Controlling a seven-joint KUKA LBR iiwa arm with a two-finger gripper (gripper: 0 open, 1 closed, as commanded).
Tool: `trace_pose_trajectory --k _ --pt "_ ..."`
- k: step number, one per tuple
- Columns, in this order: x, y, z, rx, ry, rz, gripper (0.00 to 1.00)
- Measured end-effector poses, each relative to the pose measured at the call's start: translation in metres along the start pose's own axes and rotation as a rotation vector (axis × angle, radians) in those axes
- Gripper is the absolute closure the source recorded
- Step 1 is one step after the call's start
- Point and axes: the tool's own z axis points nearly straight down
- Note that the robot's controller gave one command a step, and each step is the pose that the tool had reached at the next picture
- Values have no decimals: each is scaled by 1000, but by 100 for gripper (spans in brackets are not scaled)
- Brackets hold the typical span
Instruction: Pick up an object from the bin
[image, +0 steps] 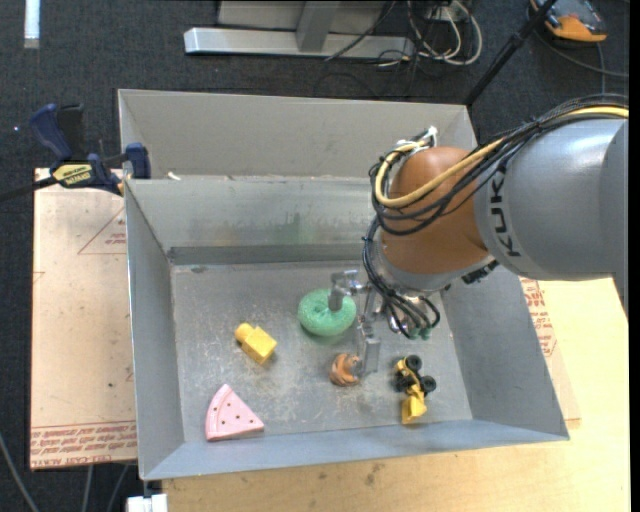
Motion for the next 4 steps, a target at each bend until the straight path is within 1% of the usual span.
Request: trace_pose_trajectory --k 1,2,3,4 --pt "-37 6 25 0 -2 -41 0" --pt "-52 9 49 -1 -4 39 0" --pt "-68 3 55 -2 -13 29 100" --pt "-68 3 55 -2 -13 29 100"
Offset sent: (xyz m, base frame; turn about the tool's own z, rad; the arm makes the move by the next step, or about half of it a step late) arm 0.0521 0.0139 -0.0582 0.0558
